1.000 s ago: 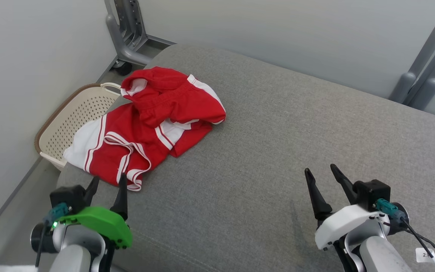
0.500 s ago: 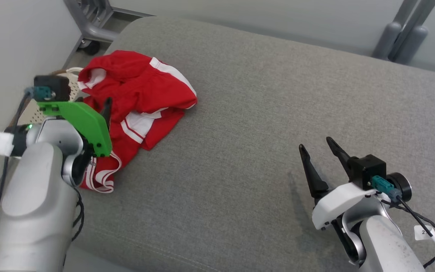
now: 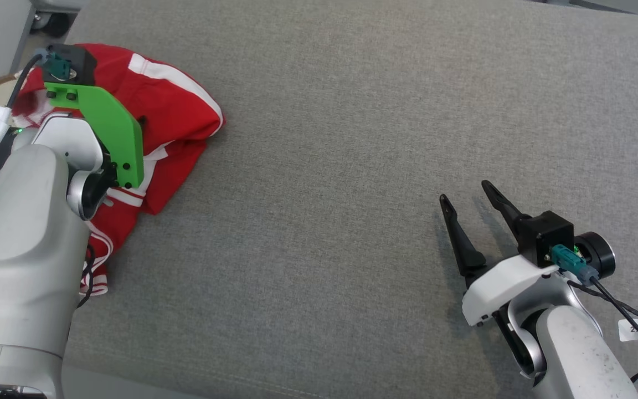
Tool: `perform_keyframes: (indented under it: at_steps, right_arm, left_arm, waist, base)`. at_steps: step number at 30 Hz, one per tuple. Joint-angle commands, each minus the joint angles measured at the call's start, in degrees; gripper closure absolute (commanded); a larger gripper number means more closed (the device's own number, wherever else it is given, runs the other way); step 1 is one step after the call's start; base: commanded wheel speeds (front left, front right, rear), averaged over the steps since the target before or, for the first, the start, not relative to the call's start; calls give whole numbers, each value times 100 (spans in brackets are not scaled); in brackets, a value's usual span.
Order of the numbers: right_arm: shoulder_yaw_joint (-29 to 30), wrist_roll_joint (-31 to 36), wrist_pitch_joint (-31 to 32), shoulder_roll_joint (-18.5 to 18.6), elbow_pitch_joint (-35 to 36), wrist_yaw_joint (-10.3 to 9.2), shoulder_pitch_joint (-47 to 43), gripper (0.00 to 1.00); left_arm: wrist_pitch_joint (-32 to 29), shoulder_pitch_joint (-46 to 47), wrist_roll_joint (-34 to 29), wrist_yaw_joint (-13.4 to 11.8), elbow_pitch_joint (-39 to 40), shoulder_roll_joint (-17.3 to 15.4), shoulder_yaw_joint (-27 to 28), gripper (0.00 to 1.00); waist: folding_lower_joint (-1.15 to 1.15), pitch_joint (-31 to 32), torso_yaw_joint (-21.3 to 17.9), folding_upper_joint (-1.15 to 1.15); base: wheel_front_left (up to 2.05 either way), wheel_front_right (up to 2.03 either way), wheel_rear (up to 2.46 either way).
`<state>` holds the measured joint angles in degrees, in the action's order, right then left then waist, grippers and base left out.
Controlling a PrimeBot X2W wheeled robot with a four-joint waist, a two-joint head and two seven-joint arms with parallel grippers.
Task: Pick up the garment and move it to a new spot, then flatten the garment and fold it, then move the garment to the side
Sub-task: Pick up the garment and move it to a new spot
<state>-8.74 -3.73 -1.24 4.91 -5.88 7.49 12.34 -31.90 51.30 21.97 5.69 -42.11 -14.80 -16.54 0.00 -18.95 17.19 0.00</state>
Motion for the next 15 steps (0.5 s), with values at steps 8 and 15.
perform_keyframes:
  at_steps: [8, 15]
  right_arm:
    - [-77, 24, 49, 69, 109, 0, 46, 0]
    - [-102, -22, -5, 24, -3, 0, 54, 0]
  left_arm:
    - [-226, 226, -454, -524, -288, -257, -230, 0]
    - [-79, 248, -544, -719, -415, -295, -288, 100]
  waist:
    - [0, -423, -308, 0]
    - [0, -353, -322, 0]
  base:
    - [0, 0, 0]
    - [0, 0, 0]
